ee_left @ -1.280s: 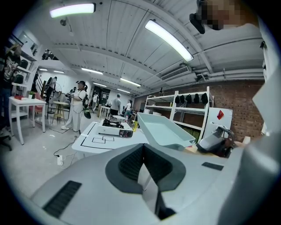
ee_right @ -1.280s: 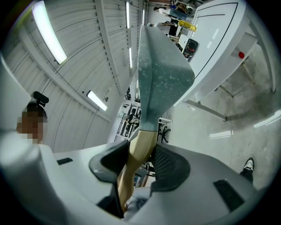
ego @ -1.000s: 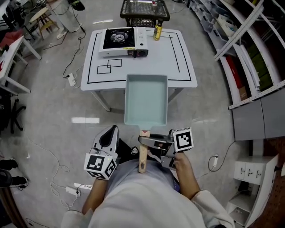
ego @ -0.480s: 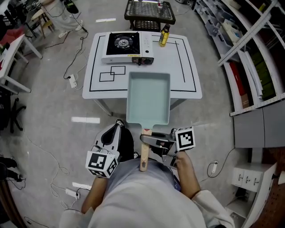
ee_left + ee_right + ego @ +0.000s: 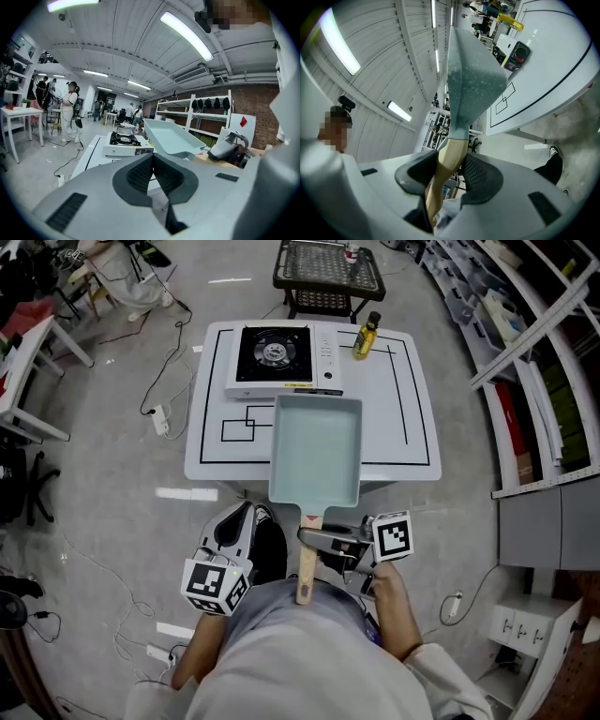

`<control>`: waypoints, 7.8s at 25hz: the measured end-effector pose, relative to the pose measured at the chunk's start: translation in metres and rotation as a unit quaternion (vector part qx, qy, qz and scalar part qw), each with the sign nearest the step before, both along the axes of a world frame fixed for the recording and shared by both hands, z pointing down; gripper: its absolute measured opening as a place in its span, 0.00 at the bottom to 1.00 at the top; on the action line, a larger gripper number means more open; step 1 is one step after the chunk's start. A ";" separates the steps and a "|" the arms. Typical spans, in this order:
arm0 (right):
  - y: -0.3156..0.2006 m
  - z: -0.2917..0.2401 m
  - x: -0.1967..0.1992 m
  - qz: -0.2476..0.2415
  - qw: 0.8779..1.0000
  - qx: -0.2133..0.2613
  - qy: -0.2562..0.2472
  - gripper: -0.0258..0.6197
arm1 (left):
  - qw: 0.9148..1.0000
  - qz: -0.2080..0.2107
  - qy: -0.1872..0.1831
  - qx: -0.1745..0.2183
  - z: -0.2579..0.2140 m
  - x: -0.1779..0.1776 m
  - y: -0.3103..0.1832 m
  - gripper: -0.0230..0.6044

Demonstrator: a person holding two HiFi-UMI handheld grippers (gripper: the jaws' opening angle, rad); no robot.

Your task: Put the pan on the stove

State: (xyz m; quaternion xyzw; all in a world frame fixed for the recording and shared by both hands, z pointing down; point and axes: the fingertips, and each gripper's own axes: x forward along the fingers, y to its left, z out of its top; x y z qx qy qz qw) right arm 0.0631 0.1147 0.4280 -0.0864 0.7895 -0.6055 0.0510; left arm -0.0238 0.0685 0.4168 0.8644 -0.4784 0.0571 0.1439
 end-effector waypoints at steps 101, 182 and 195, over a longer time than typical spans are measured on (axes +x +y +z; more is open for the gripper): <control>-0.298 0.029 -0.076 -0.025 0.999 -0.029 0.005 0.30 | 0.996 -0.016 0.071 -0.048 0.010 -0.069 -0.261 0.05; -0.368 0.088 -0.062 -0.056 0.993 -0.096 -0.035 0.30 | 0.992 -0.062 0.066 -0.085 0.031 -0.077 -0.273 0.05; -0.373 0.084 -0.062 -0.038 0.994 -0.097 -0.039 0.35 | 0.993 -0.054 0.071 -0.082 0.030 -0.075 -0.269 0.05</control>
